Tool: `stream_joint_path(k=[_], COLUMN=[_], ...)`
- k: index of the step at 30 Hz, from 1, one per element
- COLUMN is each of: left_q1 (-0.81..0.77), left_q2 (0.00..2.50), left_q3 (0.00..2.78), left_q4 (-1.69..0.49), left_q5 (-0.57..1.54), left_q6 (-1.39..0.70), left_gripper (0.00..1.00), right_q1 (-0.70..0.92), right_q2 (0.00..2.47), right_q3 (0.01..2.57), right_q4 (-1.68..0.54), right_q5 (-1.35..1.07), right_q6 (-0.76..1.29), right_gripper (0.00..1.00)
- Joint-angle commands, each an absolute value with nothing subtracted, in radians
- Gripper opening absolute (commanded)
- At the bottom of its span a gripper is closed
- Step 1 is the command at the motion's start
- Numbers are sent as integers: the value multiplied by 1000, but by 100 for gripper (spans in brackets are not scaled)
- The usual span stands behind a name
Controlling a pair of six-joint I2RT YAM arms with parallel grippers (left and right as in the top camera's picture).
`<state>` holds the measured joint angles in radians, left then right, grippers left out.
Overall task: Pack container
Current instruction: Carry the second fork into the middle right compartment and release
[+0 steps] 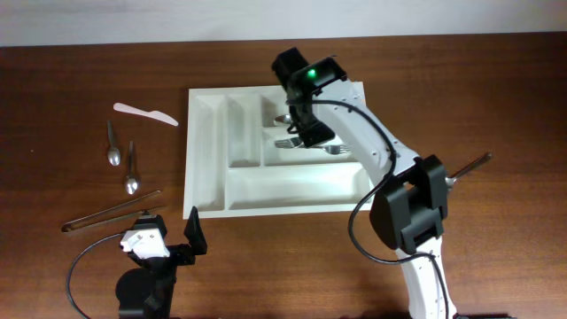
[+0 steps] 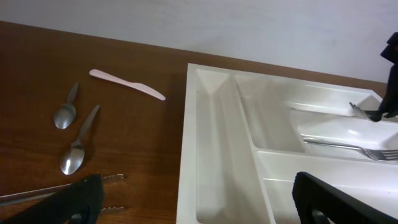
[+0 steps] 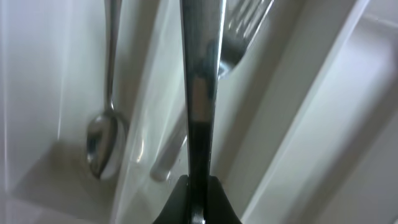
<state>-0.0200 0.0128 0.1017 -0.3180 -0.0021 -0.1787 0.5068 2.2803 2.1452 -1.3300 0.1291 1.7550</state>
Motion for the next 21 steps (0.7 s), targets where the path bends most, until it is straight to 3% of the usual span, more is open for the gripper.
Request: stream_joint_path(k=[1,5,9,16,21], left_q1=[-17,-17,-17,-17,-17], left_q2=[5,5,5,5,5], left_q3=[99,99,99,99,99], left_q4=[-320,-320,-320,-320,-320], left_q5=[12,12,12,12,12], left_q6=[-170,-170,-170,-170,-170], left_gripper=[99,99,99,99,99], right_q1=[510,509,509,509,480], right_q2=[2247,2251,2251,2251,2238], right_q3=[2157,2152,2152,2152,2153], right_q4=[-1336,-1338,-1338,-1339,-1366], right_q5=[134,136,160,212,337], right_q6=[1789,1789,1787,1726,1572], right_gripper=[4,4,29,38,53])
